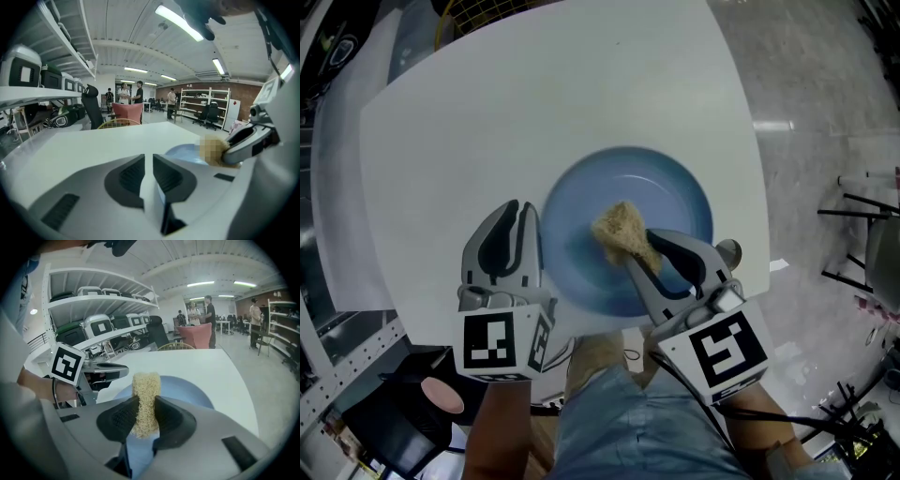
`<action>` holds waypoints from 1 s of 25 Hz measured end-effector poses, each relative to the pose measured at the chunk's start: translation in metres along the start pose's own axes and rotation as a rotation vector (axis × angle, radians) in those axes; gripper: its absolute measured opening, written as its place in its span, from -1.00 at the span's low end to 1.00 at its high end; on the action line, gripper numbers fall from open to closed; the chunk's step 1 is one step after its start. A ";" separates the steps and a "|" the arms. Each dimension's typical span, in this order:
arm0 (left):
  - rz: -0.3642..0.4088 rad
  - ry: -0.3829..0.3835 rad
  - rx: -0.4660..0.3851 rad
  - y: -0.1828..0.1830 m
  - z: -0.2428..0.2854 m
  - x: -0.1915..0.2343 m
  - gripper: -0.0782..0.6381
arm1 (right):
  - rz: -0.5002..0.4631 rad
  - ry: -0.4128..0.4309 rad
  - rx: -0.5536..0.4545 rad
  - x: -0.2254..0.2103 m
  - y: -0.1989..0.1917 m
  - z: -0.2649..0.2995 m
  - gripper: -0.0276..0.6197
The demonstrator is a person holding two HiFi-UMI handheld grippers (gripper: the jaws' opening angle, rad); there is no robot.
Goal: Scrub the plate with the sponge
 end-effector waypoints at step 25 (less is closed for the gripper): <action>0.116 0.235 -0.408 0.185 -0.151 -0.093 -0.74 | -0.345 0.034 -0.555 0.043 0.156 -0.128 -0.59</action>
Point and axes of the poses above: the fingertips, and each gripper's own axes: z forward along the fingers, x to its left, y out of its top, the point moved 7 cm from there along -z, backward along the fingers, and after that the axes turned 15 degrees about -x, right-handed, at the moved point
